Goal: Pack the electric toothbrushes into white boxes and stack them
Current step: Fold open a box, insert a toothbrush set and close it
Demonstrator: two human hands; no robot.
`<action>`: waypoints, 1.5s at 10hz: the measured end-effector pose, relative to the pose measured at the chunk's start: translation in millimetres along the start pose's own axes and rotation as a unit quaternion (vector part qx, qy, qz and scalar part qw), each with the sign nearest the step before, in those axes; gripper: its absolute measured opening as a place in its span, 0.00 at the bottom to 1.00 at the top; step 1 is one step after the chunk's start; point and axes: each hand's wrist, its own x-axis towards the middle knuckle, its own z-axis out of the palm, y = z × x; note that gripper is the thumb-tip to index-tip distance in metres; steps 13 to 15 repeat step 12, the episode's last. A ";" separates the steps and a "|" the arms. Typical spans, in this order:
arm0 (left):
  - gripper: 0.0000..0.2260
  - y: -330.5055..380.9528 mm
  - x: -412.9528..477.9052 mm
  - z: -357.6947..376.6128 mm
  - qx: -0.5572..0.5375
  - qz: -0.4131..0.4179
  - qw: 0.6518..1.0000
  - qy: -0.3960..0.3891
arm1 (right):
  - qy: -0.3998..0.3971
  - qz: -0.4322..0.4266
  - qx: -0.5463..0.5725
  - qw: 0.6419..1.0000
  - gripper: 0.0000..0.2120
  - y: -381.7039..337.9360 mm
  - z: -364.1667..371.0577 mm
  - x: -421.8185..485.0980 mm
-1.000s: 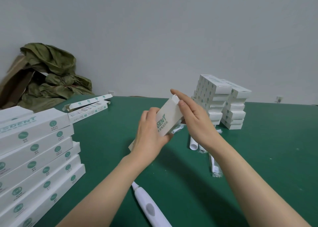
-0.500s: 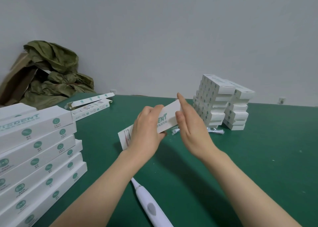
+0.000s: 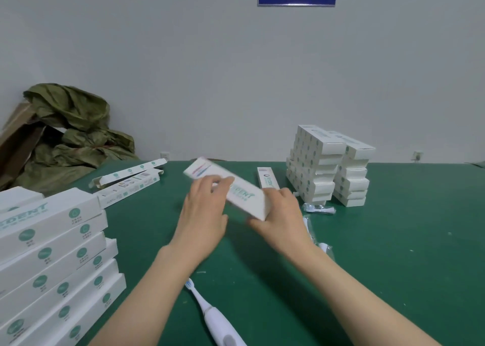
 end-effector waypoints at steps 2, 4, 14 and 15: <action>0.11 -23.8 -17.4 15.5 0.066 -0.127 0.954 -0.265 | 0.041 0.231 0.035 0.971 0.25 29.4 7.5 71.1; 0.09 -45.6 -9.7 21.6 0.050 -0.143 0.947 -0.284 | 0.053 0.295 -0.059 0.952 0.30 53.6 28.8 122.2; 0.15 -54.9 0.4 21.3 0.038 -0.150 0.932 -0.328 | -0.002 0.246 -0.163 0.955 0.32 51.6 41.0 106.2; 0.15 -54.9 0.4 21.3 0.038 -0.150 0.932 -0.328 | -0.002 0.246 -0.163 0.955 0.32 51.6 41.0 106.2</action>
